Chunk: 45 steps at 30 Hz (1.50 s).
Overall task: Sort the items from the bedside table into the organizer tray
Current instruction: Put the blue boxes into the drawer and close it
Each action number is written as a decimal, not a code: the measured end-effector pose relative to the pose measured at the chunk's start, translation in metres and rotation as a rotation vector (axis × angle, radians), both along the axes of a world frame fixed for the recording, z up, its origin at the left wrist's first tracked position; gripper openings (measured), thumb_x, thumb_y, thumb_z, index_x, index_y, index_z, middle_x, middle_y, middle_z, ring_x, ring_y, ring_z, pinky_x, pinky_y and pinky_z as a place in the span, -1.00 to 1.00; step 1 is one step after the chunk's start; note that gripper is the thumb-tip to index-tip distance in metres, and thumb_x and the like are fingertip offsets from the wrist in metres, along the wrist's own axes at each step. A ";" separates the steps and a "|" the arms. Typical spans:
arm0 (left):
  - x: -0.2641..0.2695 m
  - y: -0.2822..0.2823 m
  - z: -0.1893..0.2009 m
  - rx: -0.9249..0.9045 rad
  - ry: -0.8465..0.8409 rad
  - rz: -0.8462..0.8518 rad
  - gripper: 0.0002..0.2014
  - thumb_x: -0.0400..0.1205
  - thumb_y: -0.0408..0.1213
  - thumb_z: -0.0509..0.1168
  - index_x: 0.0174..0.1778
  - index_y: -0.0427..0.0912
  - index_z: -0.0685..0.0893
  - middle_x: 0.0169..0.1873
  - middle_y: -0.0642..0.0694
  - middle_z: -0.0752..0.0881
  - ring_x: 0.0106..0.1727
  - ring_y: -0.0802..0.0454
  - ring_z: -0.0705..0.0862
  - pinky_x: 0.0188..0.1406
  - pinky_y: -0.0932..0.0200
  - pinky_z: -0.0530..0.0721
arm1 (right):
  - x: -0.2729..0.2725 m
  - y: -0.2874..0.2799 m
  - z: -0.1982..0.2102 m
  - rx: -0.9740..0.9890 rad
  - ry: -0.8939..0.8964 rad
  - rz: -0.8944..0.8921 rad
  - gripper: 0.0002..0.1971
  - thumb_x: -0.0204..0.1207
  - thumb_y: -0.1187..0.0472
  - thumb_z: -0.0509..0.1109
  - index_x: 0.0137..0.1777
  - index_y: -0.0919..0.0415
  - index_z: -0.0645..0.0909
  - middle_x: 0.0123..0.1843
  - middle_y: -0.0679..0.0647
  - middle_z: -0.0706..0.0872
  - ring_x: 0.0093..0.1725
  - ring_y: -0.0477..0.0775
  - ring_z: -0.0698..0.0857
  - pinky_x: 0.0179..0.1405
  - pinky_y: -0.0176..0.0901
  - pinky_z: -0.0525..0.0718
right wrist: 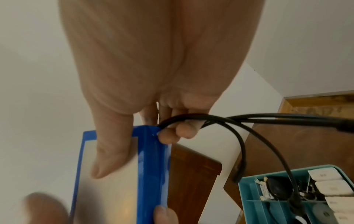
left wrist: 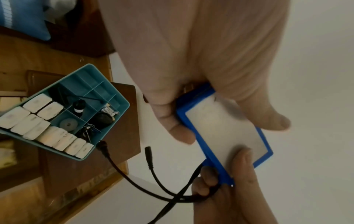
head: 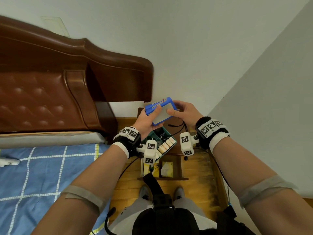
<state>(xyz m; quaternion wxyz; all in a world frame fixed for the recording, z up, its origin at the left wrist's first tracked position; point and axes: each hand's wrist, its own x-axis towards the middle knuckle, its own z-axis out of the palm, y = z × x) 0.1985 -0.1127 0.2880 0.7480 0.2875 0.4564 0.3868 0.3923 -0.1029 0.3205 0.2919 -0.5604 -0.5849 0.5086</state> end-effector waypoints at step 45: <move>0.147 -0.103 -0.050 -0.154 0.376 -0.115 -0.76 0.76 0.04 0.13 0.06 0.01 0.62 0.10 -0.05 0.76 0.23 -0.02 0.70 0.38 -0.01 0.61 | 0.111 -0.095 -0.080 -0.320 -0.036 0.195 -0.32 0.69 0.06 0.33 0.69 0.17 0.09 0.47 0.08 0.56 0.29 -0.01 0.65 0.04 -0.39 0.68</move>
